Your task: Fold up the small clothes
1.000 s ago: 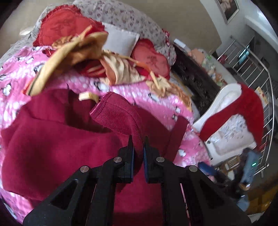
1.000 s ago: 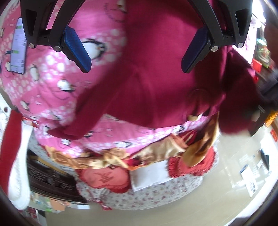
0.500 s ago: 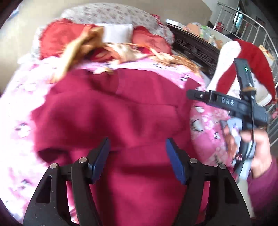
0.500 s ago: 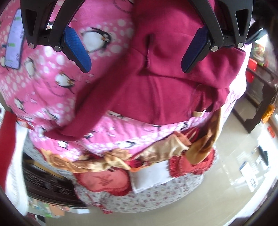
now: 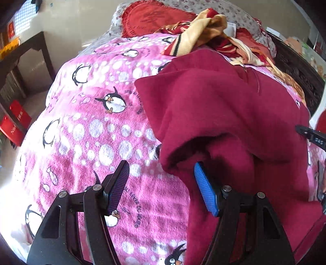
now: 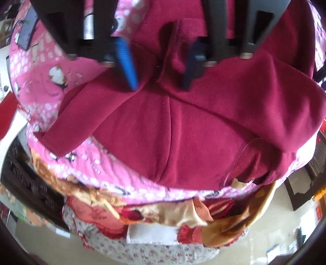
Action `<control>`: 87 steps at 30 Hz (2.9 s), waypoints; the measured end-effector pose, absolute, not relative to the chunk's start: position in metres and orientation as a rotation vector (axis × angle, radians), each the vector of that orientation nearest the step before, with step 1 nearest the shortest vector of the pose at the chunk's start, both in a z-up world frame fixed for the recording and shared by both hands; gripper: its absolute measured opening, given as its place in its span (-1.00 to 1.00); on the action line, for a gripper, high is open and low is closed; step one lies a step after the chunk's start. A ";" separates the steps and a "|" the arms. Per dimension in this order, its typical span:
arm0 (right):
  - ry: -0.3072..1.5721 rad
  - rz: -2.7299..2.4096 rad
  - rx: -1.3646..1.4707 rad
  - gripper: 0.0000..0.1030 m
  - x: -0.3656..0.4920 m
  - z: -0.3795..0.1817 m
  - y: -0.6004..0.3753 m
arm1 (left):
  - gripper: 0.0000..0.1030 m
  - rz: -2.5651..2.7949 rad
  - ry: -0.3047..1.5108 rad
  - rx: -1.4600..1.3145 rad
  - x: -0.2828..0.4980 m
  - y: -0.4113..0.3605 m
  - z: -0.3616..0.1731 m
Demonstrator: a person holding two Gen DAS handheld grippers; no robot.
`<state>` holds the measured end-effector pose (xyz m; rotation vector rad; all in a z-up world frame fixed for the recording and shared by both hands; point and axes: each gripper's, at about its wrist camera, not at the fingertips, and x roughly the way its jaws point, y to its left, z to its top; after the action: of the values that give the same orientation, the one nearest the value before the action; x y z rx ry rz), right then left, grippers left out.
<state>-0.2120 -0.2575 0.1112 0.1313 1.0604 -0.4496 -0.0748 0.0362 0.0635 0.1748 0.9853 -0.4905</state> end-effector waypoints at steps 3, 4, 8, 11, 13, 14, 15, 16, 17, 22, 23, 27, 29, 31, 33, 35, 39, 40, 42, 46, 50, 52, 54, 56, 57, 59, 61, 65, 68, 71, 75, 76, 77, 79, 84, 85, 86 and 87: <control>1.022 -0.418 0.139 -0.97 -0.219 0.131 -0.263 | 0.29 -0.468 0.969 0.182 -0.072 0.043 0.066; 1.004 -0.432 0.113 -0.97 -0.221 0.138 -0.264 | 0.29 -0.461 0.961 0.182 -0.073 0.045 0.068; 0.918 -0.518 0.065 -0.98 -0.223 0.163 -0.281 | 0.29 -0.453 0.975 0.167 -0.063 0.049 0.066; 0.960 -0.408 0.192 -0.90 -0.217 0.159 -0.292 | 0.29 -0.458 0.982 0.173 -0.067 0.048 0.064; 1.032 -0.343 0.198 -0.40 -0.214 0.146 -0.285 | 0.30 -0.455 0.979 0.182 -0.067 0.045 0.062; 1.047 -0.334 0.175 -0.02 -0.214 0.140 -0.277 | 0.30 -0.455 0.984 0.178 -0.067 0.045 0.060; 1.049 -0.328 0.158 0.00 -0.215 0.134 -0.272 | 0.29 -0.455 0.992 0.172 -0.066 0.044 0.059; 1.051 -0.322 0.155 0.00 -0.216 0.128 -0.267 | 0.29 -0.455 1.000 0.167 -0.065 0.044 0.057; 1.059 -0.323 0.158 0.00 -0.217 0.122 -0.264 | 0.29 -0.454 1.006 0.165 -0.064 0.043 0.056; 1.059 -0.329 0.160 -0.89 -0.214 0.114 -0.260 | 0.29 -0.438 1.000 0.154 -0.064 0.051 0.061; 1.033 -0.327 0.163 -0.89 -0.217 0.121 -0.261 | 0.29 -0.438 0.997 0.146 -0.065 0.054 0.063; 0.875 -0.410 0.117 -0.89 -0.226 0.170 -0.273 | 0.29 -0.442 1.004 0.146 -0.065 0.055 0.060; 0.864 -0.480 0.095 -0.89 -0.222 0.178 -0.286 | 0.29 -0.440 1.011 0.164 -0.066 0.049 0.055; 0.885 -0.551 0.072 -0.89 -0.215 0.169 -0.298 | 0.29 -0.442 1.004 0.171 -0.067 0.044 0.053; 0.961 -0.612 0.062 -0.86 -0.206 0.147 -0.310 | 0.29 -0.437 1.005 0.182 -0.066 0.043 0.051; 1.033 -0.597 0.100 -0.86 -0.203 0.133 -0.314 | 0.29 -0.441 1.013 0.175 -0.064 0.045 0.050; 0.931 -0.517 0.098 -0.11 -0.205 0.165 -0.282 | 0.30 -0.447 1.022 0.157 -0.060 0.049 0.050; 0.892 -0.426 0.119 0.00 -0.202 0.176 -0.264 | 0.29 -0.447 1.023 0.155 -0.060 0.049 0.050; 0.855 -0.259 0.169 0.03 -0.188 0.189 -0.235 | 0.29 -0.446 1.017 0.152 -0.061 0.049 0.050; 0.913 0.098 0.163 0.03 -0.126 0.191 -0.147 | 0.30 -0.444 1.012 0.131 -0.061 0.051 0.050; 0.999 0.193 -0.022 0.03 -0.076 0.165 -0.068 | 0.30 -0.445 1.011 0.084 -0.061 0.057 0.048; 1.080 0.172 -0.105 0.03 -0.054 0.141 -0.044 | 0.30 -0.444 1.003 0.069 -0.062 0.059 0.046; 1.162 0.134 -0.132 0.00 -0.037 0.115 -0.036 | 0.30 -0.444 0.993 0.063 -0.062 0.060 0.044; 1.185 0.105 -0.098 -0.35 -0.028 0.098 -0.045 | 0.29 -0.456 0.978 0.062 -0.062 0.060 0.044; 1.176 0.106 -0.070 -0.65 -0.026 0.095 -0.048 | 0.25 -0.466 0.975 0.058 -0.061 0.061 0.046; 1.176 0.143 0.007 -0.80 -0.026 0.099 -0.052 | 0.16 -0.492 0.962 0.027 -0.056 0.068 0.055; 1.144 0.164 0.031 -0.85 -0.026 0.110 -0.050 | 0.16 -0.474 0.943 0.009 -0.049 0.080 0.067; 1.068 0.246 0.095 -0.86 -0.017 0.137 -0.035 | 0.16 -0.420 0.928 -0.027 -0.036 0.107 0.083; 1.039 0.279 0.155 -0.87 -0.006 0.139 -0.022 | 0.16 -0.324 0.934 0.000 -0.030 0.120 0.080; 1.043 0.311 0.227 -0.88 0.004 0.113 -0.006 | 0.16 -0.301 1.019 -0.040 -0.024 0.131 0.067; 1.068 0.317 0.193 -0.81 -0.016 0.109 -0.008 | 0.16 -0.319 0.967 -0.046 -0.036 0.136 0.085; 1.051 0.316 0.176 -0.71 -0.027 0.116 -0.013 | 0.16 -0.328 0.943 -0.034 -0.041 0.133 0.092; 1.031 0.296 0.154 -0.35 -0.041 0.125 -0.024 | 0.16 -0.341 0.922 -0.021 -0.043 0.130 0.098; 0.990 0.205 0.140 -0.04 -0.068 0.141 -0.059 | 0.16 -0.374 0.891 0.013 -0.048 0.116 0.107; 0.980 -0.163 0.127 -0.04 -0.128 0.155 -0.173 | 0.17 -0.437 0.878 0.079 -0.044 0.074 0.110; 0.987 -0.268 0.125 -0.04 -0.142 0.153 -0.201 | 0.17 -0.441 0.880 0.093 -0.043 0.066 0.108; 0.993 -0.337 0.121 -0.04 -0.152 0.150 -0.220 | 0.17 -0.437 0.888 0.106 -0.041 0.057 0.104; 1.015 -0.418 0.104 -0.04 -0.160 0.143 -0.240 | 0.17 -0.436 0.900 0.117 -0.038 0.050 0.100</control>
<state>-0.1603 -0.2401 0.1434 0.1037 1.0146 -0.4183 -0.0385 0.0497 0.1002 0.1166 0.9002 -0.4359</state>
